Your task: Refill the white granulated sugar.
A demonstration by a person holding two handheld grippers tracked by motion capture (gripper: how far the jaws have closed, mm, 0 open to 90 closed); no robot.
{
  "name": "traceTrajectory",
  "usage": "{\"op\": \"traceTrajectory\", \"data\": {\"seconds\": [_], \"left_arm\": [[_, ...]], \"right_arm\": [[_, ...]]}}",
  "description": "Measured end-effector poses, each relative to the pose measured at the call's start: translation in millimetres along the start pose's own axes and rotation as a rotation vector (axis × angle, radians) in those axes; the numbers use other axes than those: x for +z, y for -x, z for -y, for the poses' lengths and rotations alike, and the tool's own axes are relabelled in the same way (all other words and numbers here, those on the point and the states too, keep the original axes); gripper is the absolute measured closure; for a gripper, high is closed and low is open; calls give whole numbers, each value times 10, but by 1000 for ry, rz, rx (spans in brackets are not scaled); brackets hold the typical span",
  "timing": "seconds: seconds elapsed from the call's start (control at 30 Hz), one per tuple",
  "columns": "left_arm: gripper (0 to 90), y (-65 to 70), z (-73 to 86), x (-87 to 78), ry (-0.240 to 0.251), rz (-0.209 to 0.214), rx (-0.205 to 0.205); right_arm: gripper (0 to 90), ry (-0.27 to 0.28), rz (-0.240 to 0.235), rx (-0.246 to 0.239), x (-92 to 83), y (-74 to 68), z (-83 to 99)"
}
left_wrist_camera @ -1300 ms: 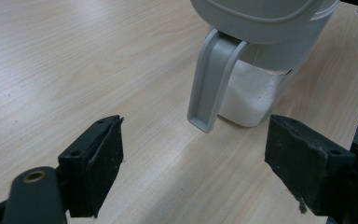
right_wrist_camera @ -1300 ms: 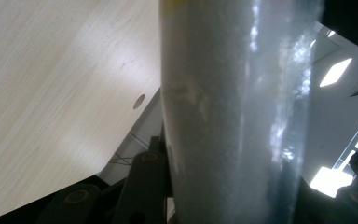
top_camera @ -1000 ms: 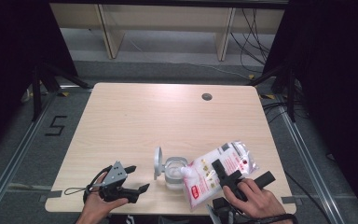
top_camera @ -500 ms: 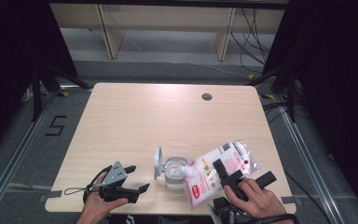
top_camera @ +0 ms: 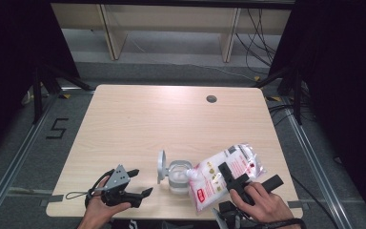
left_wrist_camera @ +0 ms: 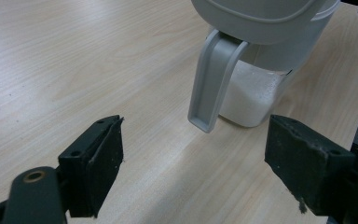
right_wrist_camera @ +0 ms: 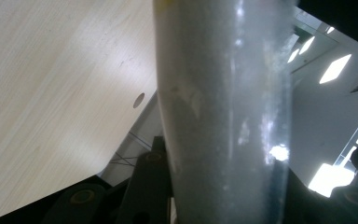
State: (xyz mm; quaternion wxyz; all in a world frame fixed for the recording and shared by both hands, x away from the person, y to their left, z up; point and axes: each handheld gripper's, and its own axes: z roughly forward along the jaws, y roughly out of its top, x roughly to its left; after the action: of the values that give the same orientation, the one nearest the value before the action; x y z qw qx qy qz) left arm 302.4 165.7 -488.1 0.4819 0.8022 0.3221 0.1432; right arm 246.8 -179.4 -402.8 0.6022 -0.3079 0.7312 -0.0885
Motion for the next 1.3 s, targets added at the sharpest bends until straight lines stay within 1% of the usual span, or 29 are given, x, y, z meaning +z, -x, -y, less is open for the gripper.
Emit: {"op": "traceTrajectory", "data": {"seconds": [0.07,0.17,0.2,0.3,0.33,0.4,0.57,0.6,0.73,0.8,0.9,0.97,1.07,1.23,1.3], "left_arm": [[188,-1,-1,2,4,0,2],[188,-8,-2,-3,-7,-5,24],[188,0,-4,0,-7,-15,33],[188,6,-2,4,-4,-6,28],[189,1,-4,4,-5,-7,36],[189,4,-2,4,-3,-8,28],[188,1,-2,3,-9,-10,36],[189,5,-2,5,-5,-7,30],[189,4,-2,4,-4,-7,30],[188,4,-3,4,-4,-7,31],[189,4,-3,4,-4,-7,30],[189,4,-3,4,-4,-7,30],[189,7,-2,3,-4,-7,27],[188,7,-2,4,-4,-7,27],[189,6,-3,4,-4,-7,29]], "right_arm": [[774,-1,-2,0,1,-2,4],[775,-2,-3,0,3,-3,8],[775,-2,-4,0,2,-2,9],[776,-1,-3,2,0,-1,9],[776,0,-2,2,0,-1,10],[776,1,-1,1,0,0,13],[777,-1,-4,6,1,-1,18],[777,-2,-5,5,1,0,19],[778,-3,-7,5,0,2,24],[778,-3,-6,14,2,-5,26],[778,-8,-12,5,0,-6,33],[779,-8,-9,11,1,-6,34],[779,-9,-8,1,-2,-1,38],[780,-8,-8,-2,-5,2,35],[780,-6,-9,10,0,-5,26]]}}
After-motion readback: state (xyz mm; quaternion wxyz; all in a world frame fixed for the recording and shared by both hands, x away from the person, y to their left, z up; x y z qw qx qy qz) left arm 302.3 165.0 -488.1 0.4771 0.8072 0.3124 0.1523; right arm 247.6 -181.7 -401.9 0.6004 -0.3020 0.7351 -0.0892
